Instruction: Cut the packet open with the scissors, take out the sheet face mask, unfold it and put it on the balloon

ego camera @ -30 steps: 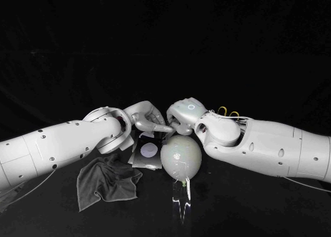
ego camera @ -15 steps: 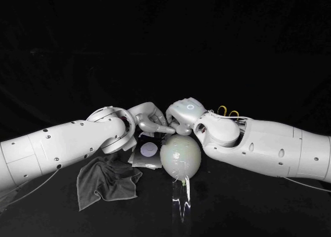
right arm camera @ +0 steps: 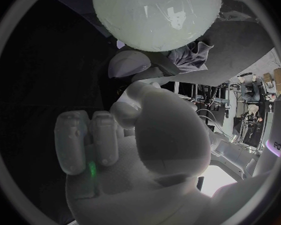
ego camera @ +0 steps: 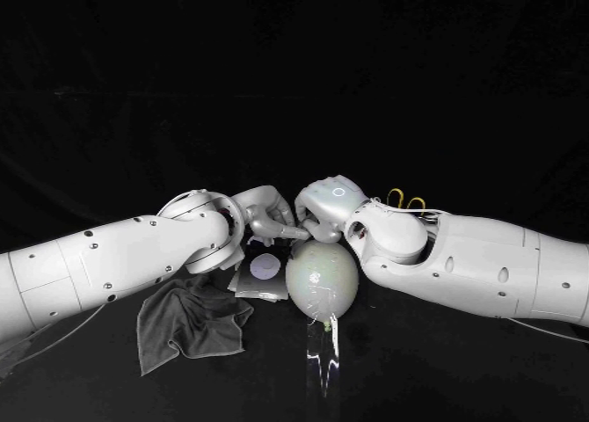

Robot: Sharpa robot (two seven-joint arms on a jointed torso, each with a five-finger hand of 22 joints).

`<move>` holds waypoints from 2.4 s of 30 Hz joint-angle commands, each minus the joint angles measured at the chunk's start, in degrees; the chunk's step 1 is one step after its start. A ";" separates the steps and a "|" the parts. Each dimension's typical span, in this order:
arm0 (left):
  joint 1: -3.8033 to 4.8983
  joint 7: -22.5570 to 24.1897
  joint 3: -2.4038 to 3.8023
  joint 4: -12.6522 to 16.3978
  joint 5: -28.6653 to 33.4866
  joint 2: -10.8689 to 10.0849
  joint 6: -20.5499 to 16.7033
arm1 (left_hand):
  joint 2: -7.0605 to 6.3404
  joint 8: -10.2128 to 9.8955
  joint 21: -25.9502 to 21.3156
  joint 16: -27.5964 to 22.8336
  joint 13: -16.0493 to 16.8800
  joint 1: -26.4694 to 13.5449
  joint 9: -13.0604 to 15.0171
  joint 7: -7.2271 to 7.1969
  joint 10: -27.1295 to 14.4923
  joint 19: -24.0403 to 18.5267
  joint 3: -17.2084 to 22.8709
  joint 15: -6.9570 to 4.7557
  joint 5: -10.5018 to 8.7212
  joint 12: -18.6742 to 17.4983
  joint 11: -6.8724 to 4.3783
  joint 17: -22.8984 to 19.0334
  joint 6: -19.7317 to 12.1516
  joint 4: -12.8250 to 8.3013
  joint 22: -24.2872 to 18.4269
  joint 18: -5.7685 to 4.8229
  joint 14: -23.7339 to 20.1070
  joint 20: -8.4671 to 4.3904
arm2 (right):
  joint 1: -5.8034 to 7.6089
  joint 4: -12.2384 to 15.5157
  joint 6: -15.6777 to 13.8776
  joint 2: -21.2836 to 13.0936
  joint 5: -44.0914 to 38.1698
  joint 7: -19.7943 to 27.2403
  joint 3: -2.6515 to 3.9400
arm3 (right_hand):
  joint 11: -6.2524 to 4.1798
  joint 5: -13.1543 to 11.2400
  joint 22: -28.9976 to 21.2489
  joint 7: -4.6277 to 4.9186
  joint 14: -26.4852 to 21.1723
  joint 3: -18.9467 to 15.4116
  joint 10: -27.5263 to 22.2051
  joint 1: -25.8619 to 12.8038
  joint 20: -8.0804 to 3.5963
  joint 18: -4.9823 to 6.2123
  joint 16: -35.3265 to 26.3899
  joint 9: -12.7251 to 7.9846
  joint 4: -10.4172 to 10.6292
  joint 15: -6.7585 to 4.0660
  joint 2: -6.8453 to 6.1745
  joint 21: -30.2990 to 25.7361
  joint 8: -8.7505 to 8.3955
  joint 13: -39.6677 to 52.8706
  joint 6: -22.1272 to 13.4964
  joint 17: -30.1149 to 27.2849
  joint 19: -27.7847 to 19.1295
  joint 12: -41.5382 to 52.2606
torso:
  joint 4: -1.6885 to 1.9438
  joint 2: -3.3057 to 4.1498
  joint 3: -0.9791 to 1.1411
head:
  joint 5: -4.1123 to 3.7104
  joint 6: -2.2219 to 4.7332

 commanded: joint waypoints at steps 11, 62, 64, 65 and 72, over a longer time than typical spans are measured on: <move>0.05 -2.16 0.05 -0.10 -1.58 0.22 0.42 | 2.23 1.03 1.94 1.11 0.65 4.02 0.05 -0.89 -0.06 -0.24 3.44 -0.47 -0.03 1.30 -0.81 1.90 0.15 0.02 1.19 0.59 1.70 -0.94 | 0.02 0.77 1.45 -0.27 -0.97 -0.78 0.06 | -3.53 0.30 15.05 -0.08 6.40 0.38 10.07 -0.27 -0.35 -0.80 0.20 6.96 -0.02 -0.88 0.54 0.37 0.70 49.79 0.38 15.05 6.15 15.00 | 0.08 0.03 -0.06 | -0.16 -0.06; 0.07 -0.74 0.05 0.25 -2.04 1.19 1.10 | -0.82 -2.28 10.09 1.68 -3.13 6.99 -5.24 -1.53 4.48 -4.01 37.16 -1.36 -0.13 -1.03 -1.58 -0.53 3.42 -3.05 6.26 0.63 2.71 -1.88 | 0.01 3.86 0.27 -1.83 -1.14 -2.11 0.08 | -3.54 0.29 15.05 -0.07 6.40 0.80 10.07 -0.67 -0.38 -0.80 0.20 7.01 -0.17 -0.92 0.44 0.37 0.82 49.79 0.28 15.05 6.15 15.00 | 0.01 0.03 -0.04 | 0.63 -0.22; 0.07 -0.68 0.05 0.35 -1.82 1.15 0.98 | -1.23 -1.90 10.63 2.10 -3.08 6.30 -5.07 -1.64 4.93 -4.01 38.56 -1.48 -0.15 -0.93 -1.66 0.02 3.59 -3.46 6.58 0.63 3.09 -2.01 | 0.01 3.88 -0.43 -1.99 -0.83 -2.02 0.08 | -3.49 0.29 15.05 0.00 6.40 1.03 10.07 -1.12 -0.37 -0.80 0.20 7.01 0.05 -0.89 0.56 0.37 0.79 49.79 0.07 15.05 6.15 15.00 | 0.02 0.01 -0.06 | 0.68 -0.30; 0.07 -0.66 0.05 0.41 -1.70 1.12 0.90 | -1.30 -1.80 10.75 2.24 -3.06 6.15 -5.03 -1.61 5.06 -4.00 38.85 -1.47 -0.07 -0.89 -1.78 0.27 3.65 -3.56 6.65 0.64 3.21 -2.03 | 0.02 3.93 -1.06 -2.11 -0.63 -1.94 0.08 | -3.46 0.29 15.05 0.04 6.40 1.19 10.07 -1.47 -0.36 -0.80 0.20 7.00 0.24 -0.86 0.64 0.37 0.78 49.79 -0.07 15.05 6.15 15.00 | 0.03 0.01 -0.08 | 0.69 -0.30; 0.07 -0.72 0.06 0.67 -1.32 1.06 0.16 | -2.40 -0.68 12.33 3.37 -3.11 3.74 -4.39 -1.78 6.41 -3.66 42.41 -1.80 -0.04 -0.75 -2.11 1.78 4.06 -5.27 7.51 0.66 4.45 -2.42 | 0.11 4.66 -7.83 -3.12 1.39 -0.31 0.07 | -1.06 0.51 14.68 3.09 6.40 -1.00 10.07 -6.32 0.42 -0.54 0.20 4.79 2.68 0.75 -3.55 -0.65 -4.33 49.79 -7.78 15.05 5.55 15.00 | 0.04 0.02 -0.08 | 0.72 -0.19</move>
